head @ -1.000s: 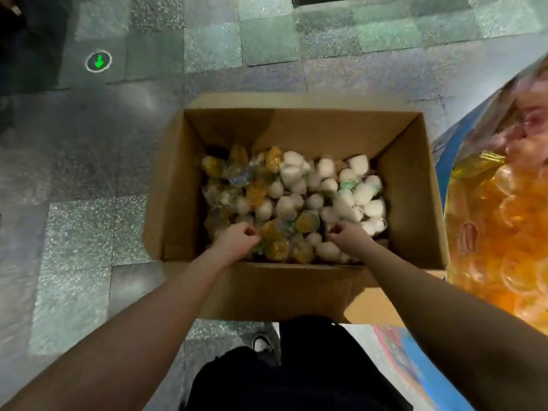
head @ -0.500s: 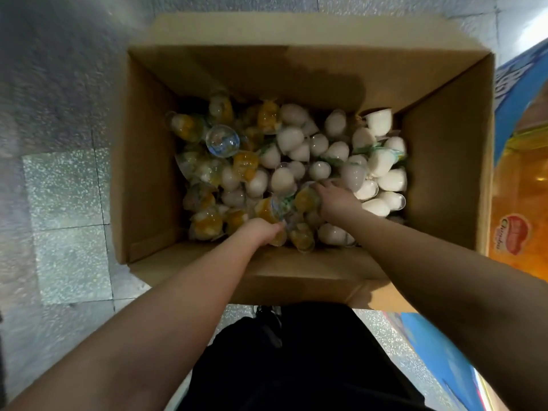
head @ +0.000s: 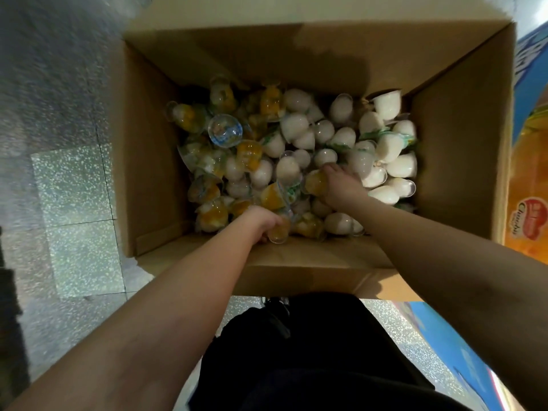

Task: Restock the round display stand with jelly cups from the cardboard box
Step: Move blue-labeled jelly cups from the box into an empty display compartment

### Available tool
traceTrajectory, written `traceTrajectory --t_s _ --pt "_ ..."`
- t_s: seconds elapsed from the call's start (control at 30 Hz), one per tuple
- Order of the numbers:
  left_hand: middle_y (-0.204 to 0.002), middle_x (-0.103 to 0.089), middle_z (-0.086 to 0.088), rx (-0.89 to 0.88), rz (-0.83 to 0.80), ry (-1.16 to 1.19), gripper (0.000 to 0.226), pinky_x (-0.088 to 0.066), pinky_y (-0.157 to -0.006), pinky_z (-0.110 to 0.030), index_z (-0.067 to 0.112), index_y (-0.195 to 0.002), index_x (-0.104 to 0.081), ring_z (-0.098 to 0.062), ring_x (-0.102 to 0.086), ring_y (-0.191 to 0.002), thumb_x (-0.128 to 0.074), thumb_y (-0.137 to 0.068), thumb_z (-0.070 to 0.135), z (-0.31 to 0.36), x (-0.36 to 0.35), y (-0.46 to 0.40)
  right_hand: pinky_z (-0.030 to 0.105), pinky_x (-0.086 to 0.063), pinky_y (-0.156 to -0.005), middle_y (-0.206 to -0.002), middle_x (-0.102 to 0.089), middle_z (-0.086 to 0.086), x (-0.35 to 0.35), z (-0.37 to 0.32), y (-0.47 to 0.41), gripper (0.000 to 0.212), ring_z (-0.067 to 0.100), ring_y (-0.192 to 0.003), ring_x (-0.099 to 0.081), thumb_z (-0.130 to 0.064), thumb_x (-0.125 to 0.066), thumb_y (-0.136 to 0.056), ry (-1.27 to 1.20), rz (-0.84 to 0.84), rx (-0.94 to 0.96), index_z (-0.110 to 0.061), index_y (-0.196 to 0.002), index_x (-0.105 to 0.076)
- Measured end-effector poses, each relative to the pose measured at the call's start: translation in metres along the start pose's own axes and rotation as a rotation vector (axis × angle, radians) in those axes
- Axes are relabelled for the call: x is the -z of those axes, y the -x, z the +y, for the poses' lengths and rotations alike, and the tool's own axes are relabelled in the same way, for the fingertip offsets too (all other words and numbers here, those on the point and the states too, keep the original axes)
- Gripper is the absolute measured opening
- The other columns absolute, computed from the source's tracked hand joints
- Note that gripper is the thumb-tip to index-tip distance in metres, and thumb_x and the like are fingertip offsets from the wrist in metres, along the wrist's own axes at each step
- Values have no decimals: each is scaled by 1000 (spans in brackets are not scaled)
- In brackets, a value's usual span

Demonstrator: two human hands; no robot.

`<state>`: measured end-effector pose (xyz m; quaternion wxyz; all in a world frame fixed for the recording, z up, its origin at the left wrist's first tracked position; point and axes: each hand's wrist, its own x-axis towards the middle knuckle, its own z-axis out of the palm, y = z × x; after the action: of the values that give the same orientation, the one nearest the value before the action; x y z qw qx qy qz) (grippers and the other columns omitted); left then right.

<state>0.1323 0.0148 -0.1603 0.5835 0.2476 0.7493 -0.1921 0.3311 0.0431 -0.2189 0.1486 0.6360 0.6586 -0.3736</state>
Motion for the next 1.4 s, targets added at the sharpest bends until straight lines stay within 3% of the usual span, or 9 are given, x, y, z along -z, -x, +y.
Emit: traceTrajectory --t_s 0.2,0.4,0.53,0.67,0.73,0.83,0.97,1.23,1.4 --pt "-101 -69 -11 -85 3 120 32 -49 -60 -29 10 -106 -62 -25 -69 -90 -73 -85 33 -18 24 22 45 -44 -100 -136 -51 10 29 2 42 74 30 -122 -50 -37 -75 -78 -295 70 -142 -15 -141 -42" --pt "-103 -72 -10 -355 -176 355 33 -53 -82 -34 5 -118 -63 -21 -68 -94 -67 -90 22 -37 48 72 24 -43 -62 -118 -59 5 45 -14 102 58 12 -85 -55 -32 -67 -87 -667 135 -186 -16 -139 -46" --pt "-111 -71 -10 -600 -283 501 34 -45 -97 -40 2 -126 -59 -24 -65 -100 -59 -94 14 -61 52 112 32 -44 -82 -130 -57 9 52 -35 157 57 19 -103 -55 -41 -61 -91 -955 179 -174 -26 -143 -45" --pt "-124 -66 -13 -813 -383 540 33 -46 -101 -40 4 -128 -56 -29 -61 -116 -52 -95 6 -83 49 163 34 -46 -70 -112 -61 9 55 -57 222 50 23 -83 -58 -54 -55 -89 -1072 255 -116 -25 -129 -47" --pt "-124 -66 -11 -899 -423 558 39 -46 -100 -39 4 -130 -55 -27 -62 -115 -57 -92 7 -95 43 188 50 -53 -89 -119 -60 5 54 -70 257 60 32 -103 -62 -61 -62 -76 -1217 312 -81 -22 -122 -54" --pt "-117 -68 -7 -1008 -459 514 48 -47 -93 -33 5 -130 -56 -22 -62 -107 -66 -83 8 -114 30 221 52 -45 -103 -129 -61 10 47 -83 305 65 33 -112 -60 -65 -66 -64 -1379 311 -12 -26 -116 -59" --pt "-102 -70 -1 -1122 -411 360 49 -53 -77 -25 5 -129 -51 -17 -66 -94 -66 -82 4 -130 2 262 30 -44 -70 -92 -74 8 34 -86 371 36 17 -74 -67 -40 -53 -95 -1569 336 58 -13 -119 -58" --pt "-125 -64 -8 -1256 -458 213 67 -37 -112 -47 13 -130 -48 -25 -58 -122 -74 -71 -5 -143 -79 338 28 -44 -63 -97 -71 6 11 -57 499 53 14 -74 -65 -58 -43 -95 -1691 628 17 -16 -122 -62" --pt "-121 -64 1 -1411 -461 -51 66 -50 -86 -21 11 -141 -37 -6 -62 -109 -69 -84 -1 -148 -155 377 26 -46 -57 -105 -67 13 -25 -21 576 66 19 -80 -65 -50 -69 -82 -1746 795 113 -6 -129 -53"
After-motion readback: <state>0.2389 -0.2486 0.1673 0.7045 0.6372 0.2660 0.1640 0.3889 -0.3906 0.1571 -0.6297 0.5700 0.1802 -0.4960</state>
